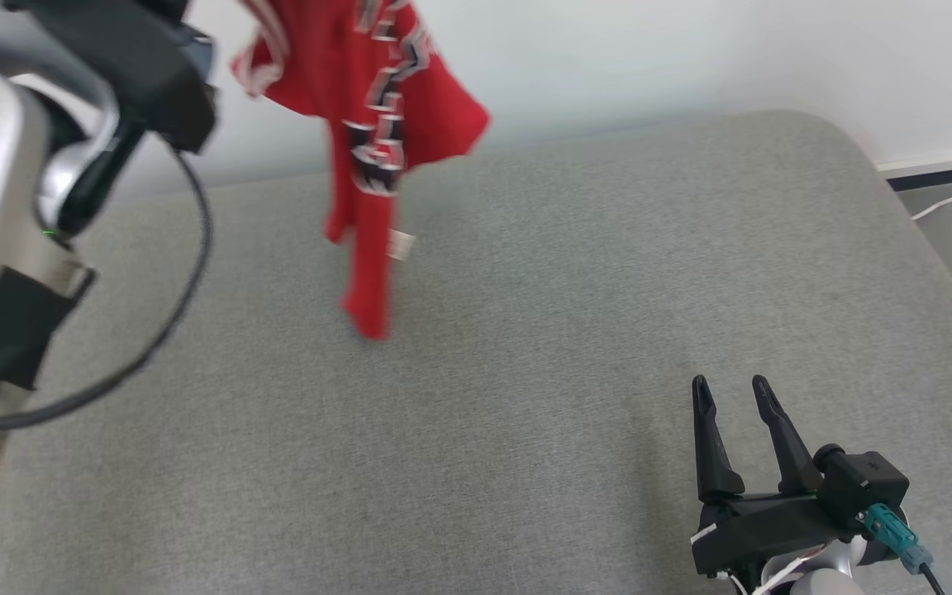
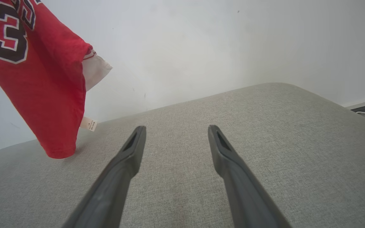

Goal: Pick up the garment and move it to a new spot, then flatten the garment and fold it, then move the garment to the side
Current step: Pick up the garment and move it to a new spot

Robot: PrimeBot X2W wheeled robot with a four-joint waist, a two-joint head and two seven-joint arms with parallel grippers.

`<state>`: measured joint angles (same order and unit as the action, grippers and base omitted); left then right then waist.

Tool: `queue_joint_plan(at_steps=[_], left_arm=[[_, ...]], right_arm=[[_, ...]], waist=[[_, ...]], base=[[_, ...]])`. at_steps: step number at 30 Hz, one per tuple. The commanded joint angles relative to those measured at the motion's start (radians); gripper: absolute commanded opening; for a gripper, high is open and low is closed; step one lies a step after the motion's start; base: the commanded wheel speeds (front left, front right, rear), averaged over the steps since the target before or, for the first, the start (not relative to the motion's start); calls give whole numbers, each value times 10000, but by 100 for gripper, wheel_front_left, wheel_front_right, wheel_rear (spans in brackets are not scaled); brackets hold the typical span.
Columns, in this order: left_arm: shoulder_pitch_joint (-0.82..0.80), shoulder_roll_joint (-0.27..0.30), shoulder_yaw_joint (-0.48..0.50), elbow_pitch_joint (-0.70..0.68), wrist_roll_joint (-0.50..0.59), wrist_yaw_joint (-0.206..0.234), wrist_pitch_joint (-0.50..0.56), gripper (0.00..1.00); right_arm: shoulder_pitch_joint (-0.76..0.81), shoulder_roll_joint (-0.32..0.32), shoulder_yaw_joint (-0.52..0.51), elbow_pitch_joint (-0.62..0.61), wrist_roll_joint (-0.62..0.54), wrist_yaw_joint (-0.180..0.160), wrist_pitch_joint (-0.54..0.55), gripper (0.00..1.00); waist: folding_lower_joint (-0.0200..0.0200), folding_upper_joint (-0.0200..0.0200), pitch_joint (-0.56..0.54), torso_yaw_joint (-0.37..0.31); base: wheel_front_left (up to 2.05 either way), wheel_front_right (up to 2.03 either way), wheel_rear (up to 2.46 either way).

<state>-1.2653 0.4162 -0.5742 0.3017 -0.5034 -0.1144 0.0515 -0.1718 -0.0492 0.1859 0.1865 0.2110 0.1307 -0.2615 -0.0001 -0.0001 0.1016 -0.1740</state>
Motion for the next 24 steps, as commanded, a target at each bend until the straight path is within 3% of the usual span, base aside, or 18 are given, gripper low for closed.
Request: queue_joint_plan(at_steps=[1, 11, 19, 24], left_arm=[[79, -103, -64, -258, 12, 77, 58, 0], [840, -1181, -265, -2391, -603, 748, 221, 0], [3131, -583, 118, -3119, -1109, 1541, -160, 0], [4536, -227, 276, -2928, -1337, 1745, -549, 0]], right_arm=[[150, -19, 21, 12, 35, 1, -55, 100], [173, -18, -107, -51, 28, 2, -55, 100], [112, -18, -199, -50, -178, 2, -55, 100], [44, -19, -241, -53, -271, 1, -55, 100]], waist=[[1, 1, -122, -138], [1, 1, -65, -72], [1, 1, 88, 307], [1, 1, 191, 576]], base=[[0, 0, 0], [0, 0, 0], [0, 0, 0], [0, 0, 0]])
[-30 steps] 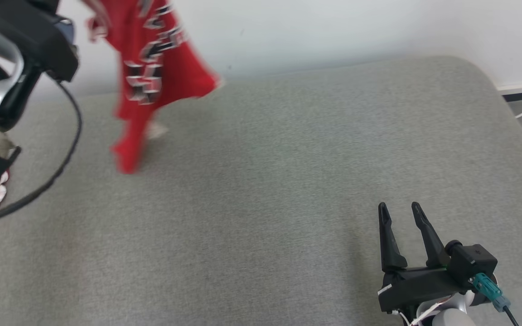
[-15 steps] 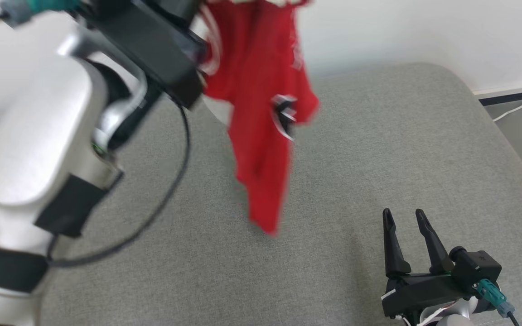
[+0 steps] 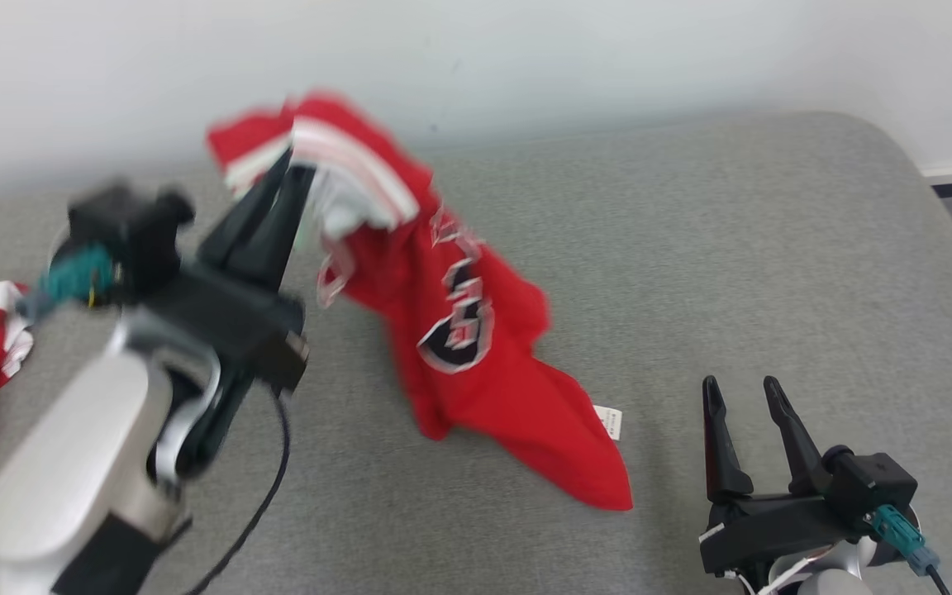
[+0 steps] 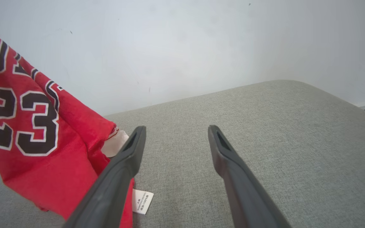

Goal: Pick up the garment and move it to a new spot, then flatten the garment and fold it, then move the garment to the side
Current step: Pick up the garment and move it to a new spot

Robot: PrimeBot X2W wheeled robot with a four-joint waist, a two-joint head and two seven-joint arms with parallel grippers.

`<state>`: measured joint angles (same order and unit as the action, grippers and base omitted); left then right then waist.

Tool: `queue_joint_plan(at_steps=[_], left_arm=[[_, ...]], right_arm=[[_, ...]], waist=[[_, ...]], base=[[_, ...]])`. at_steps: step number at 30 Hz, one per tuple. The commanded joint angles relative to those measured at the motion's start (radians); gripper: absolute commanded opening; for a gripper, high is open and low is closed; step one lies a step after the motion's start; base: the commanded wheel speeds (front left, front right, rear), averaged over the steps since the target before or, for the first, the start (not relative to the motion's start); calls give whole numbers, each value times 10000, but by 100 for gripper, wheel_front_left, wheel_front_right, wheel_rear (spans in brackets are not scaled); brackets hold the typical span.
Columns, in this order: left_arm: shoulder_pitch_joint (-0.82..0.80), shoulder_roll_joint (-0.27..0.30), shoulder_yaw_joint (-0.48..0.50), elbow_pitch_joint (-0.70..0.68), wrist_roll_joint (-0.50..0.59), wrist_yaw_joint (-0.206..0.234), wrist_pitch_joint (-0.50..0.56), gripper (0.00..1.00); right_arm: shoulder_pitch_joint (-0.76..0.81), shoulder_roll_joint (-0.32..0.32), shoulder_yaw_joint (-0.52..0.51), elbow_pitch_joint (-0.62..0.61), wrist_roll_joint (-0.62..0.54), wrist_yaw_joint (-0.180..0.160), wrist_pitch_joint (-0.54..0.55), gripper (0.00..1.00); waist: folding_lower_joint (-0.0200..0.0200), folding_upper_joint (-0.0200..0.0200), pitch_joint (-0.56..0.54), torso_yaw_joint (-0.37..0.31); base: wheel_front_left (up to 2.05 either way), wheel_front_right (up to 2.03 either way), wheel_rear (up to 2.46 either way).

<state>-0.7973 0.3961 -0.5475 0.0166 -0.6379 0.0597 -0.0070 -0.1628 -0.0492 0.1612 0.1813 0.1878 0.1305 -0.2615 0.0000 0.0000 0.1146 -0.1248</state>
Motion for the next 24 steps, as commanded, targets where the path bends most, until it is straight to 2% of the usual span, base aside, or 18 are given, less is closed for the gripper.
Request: queue_joint_plan(at_steps=[1, 6, 10, 14, 19, 24], left_arm=[[158, 38, 37, 24, -50, 50, -94, 0], [1411, 274, 144, 778, -41, 202, -956, 0], [2242, 208, 170, 1422, -85, 302, -1628, 0], [3021, 23, 160, 2032, -234, 366, -2105, 0], [3896, -413, -5, 2998, -352, 139, -2443, 0], [4028, -736, -115, 3805, -7, -20, -2551, 0]], right_arm=[[-63, -21, 5, -3, -53, 2, -55, 100], [-185, -22, 115, 87, -137, 2, -55, 100], [-242, -22, 131, 97, -163, 2, -56, 100], [-183, -21, 96, 119, -235, 4, -56, 100], [-155, -19, 68, 257, -319, 4, -56, 100], [-162, -22, 93, 321, -403, 4, -56, 100]], waist=[[0, 0, 88, 156], [0, 0, 183, 358], [0, 0, 238, 409], [0, 0, 267, 472], [0, 0, 83, 619], [0, 0, -18, 806]], base=[[0, 0, 0], [0, 0, 0], [0, 0, 0], [0, 0, 0], [0, 0, 0], [0, 0, 0]])
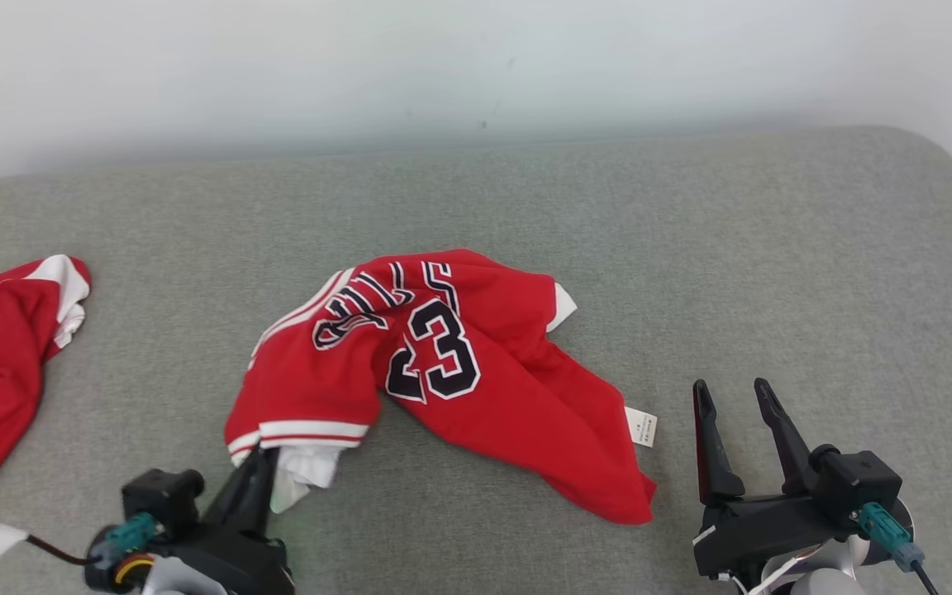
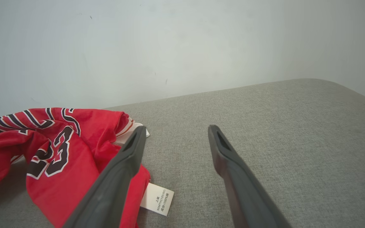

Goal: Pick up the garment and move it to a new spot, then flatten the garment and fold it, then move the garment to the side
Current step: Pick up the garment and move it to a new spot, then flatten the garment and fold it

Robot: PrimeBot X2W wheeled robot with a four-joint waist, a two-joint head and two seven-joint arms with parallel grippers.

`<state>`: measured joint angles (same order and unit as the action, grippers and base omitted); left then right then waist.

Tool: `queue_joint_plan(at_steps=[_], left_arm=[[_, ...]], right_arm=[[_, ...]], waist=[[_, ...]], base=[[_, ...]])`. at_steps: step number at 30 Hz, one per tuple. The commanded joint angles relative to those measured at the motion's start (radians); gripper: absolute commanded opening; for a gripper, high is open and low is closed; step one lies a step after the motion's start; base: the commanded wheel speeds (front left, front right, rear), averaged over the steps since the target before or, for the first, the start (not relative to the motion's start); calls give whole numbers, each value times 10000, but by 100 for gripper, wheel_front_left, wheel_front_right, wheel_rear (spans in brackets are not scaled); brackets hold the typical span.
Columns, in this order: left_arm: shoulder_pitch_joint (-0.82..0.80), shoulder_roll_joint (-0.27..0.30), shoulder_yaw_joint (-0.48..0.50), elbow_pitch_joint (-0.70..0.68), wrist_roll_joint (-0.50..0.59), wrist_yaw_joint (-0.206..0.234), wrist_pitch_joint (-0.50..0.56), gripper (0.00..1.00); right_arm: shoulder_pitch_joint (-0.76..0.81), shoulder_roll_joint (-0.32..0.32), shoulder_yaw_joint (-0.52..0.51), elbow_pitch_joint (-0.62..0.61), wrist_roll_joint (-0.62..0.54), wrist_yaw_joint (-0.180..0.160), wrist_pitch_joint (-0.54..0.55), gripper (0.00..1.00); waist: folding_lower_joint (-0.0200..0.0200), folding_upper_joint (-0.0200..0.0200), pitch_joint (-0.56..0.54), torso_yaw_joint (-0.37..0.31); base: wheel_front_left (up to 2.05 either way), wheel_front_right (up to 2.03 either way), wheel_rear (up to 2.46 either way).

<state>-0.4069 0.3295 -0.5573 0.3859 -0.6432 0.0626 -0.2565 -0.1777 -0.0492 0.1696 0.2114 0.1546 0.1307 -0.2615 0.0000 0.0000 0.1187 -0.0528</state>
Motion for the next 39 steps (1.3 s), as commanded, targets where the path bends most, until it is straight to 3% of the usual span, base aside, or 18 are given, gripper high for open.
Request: queue_joint_plan(at_steps=[1, 3, 4, 5, 6, 11, 20, 28, 39], left_arm=[[129, -125, -28, 253, 108, -90, -72, 0], [122, -253, 13, 486, 154, -200, -97, 0], [110, -332, 49, 583, 186, -257, -86, 20], [97, -400, 80, 654, 240, -264, -93, 83], [83, -463, 121, 667, 307, -321, -98, 100], [538, -671, 538, 246, 580, -420, -102, 100], [1654, -887, 2018, -1765, 1271, -326, -99, 100], [2711, -1514, 4089, -3799, 2881, -416, -99, 100], [3313, -2522, 5233, -3901, 3913, -1147, -99, 100]], right_arm=[[9, -21, 17, 46, -70, 2, -56, 100], [37, -21, 23, 90, -75, 1, -56, 100], [49, -23, 3, 106, -75, 1, -56, 100], [61, -23, 2, 118, -72, 2, -56, 100], [85, -21, -24, 120, -74, 2, -56, 100], [224, -21, -66, 122, -20, 1, -56, 100], [415, -21, -223, 89, -62, 1, -56, 100], [226, -29, -196, 388, -121, 1, -56, 100], [46, -20, 77, 1635, 429, 1, 725, 100]], waist=[[0, 0, -88, 126], [0, 0, -143, 199], [0, 0, -177, 244], [0, 0, -204, 284], [0, 0, -236, 336], [0, 0, -375, 522], [0, 0, -504, 875], [0, 0, -426, 899], [0, 0, -464, 1009]], base=[[0, 0, 0], [0, 0, 0], [0, 0, 0], [0, 0, 0], [0, 0, 0], [0, 0, 0], [0, 0, 0], [0, 0, 0], [0, 0, 0]])
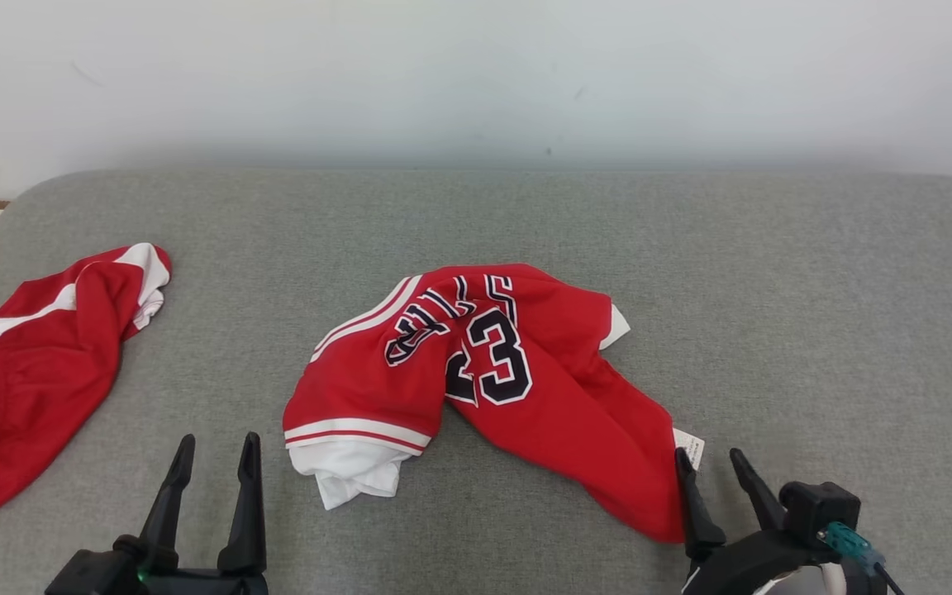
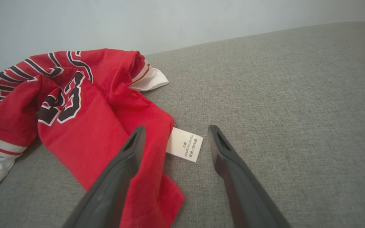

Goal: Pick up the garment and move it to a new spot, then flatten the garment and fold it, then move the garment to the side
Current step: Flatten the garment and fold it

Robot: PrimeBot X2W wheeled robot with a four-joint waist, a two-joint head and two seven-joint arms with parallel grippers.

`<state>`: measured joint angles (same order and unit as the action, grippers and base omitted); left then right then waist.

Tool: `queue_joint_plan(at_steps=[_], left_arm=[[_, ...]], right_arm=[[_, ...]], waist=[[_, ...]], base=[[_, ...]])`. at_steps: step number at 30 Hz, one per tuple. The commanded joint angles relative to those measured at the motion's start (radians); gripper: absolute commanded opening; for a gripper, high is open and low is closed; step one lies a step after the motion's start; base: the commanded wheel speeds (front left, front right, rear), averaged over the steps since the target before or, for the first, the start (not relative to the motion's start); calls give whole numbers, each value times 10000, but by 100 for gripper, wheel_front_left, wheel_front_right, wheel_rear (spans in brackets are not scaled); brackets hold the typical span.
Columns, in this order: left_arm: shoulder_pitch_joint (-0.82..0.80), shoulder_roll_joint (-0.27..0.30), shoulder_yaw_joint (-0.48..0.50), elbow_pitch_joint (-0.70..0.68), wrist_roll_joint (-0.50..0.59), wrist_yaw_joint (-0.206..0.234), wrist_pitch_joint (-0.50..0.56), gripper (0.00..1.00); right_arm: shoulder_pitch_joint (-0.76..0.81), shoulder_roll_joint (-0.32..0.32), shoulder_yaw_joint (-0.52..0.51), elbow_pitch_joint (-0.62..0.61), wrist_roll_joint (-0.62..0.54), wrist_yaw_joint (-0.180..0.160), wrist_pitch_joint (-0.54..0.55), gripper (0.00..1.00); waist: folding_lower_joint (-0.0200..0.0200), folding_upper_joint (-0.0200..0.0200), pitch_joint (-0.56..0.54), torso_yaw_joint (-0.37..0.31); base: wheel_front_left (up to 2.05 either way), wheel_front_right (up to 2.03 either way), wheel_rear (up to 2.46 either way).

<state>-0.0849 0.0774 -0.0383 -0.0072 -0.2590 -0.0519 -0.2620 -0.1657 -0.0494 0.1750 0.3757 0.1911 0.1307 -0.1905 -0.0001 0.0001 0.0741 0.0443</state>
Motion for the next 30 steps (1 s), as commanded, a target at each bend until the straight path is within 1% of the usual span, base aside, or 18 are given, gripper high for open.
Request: queue_joint_plan(at_steps=[1, 5, 11, 12, 13, 14, 18, 21, 25, 26, 30], left_arm=[[66, -57, 54, 67, 106, -73, -44, 100], [-18, -178, 78, 165, 195, -247, -44, 100], [56, -256, -28, 299, 228, -396, -44, 100], [71, -258, -30, 315, 239, -415, -44, 100], [99, -262, -16, 318, 248, -427, -44, 100], [136, -263, 9, 310, 196, -409, -44, 100], [261, -270, 24, 345, 77, -306, -44, 100], [246, -266, -6, 362, 26, -268, -44, 100], [223, -267, -98, 351, -47, -258, -44, 100], [223, -267, -98, 351, -47, -258, -44, 100], [206, -268, -155, 306, -84, -196, -44, 100]], right_arm=[[-122, -19, 56, 152, 98, 1, 92, 100], [-471, -18, 247, 820, 283, 1, 315, 100], [-865, -15, 103, 2296, 485, 1, 436, 100], [-919, -16, 133, 2492, 528, 1, 403, 91], [-972, -13, 175, 2624, 589, 2, 278, 61], [-1004, -8, 224, 2752, 617, 2, 189, 0], [-1263, -24, 269, 2853, 508, 1, -324, 0], [-1392, -98, 137, 2612, 332, 1, -590, 0], [-1418, -208, -267, 1764, -38, 1, -731, 0], [-1418, -208, -267, 1764, -38, 1, -731, 0], [-1258, -327, -775, 395, -293, 1, -757, 0]], waist=[[1, -1, -28, 87], [1, -1, -46, 305], [1, -1, -126, 756], [1, -1, -146, 826], [1, -1, -162, 869], [1, -1, -175, 888], [1, -1, -209, 837], [1, -1, -221, 735], [1, -1, -189, 628], [1, -1, -189, 628], [1, -1, -102, 589]], base=[[0, 0, 0], [0, 0, 0], [0, 0, 0], [0, 0, 0], [0, 0, 0], [0, 0, 0], [0, 0, 0], [0, 0, 0], [0, 0, 0], [0, 0, 0], [0, 0, 0]])
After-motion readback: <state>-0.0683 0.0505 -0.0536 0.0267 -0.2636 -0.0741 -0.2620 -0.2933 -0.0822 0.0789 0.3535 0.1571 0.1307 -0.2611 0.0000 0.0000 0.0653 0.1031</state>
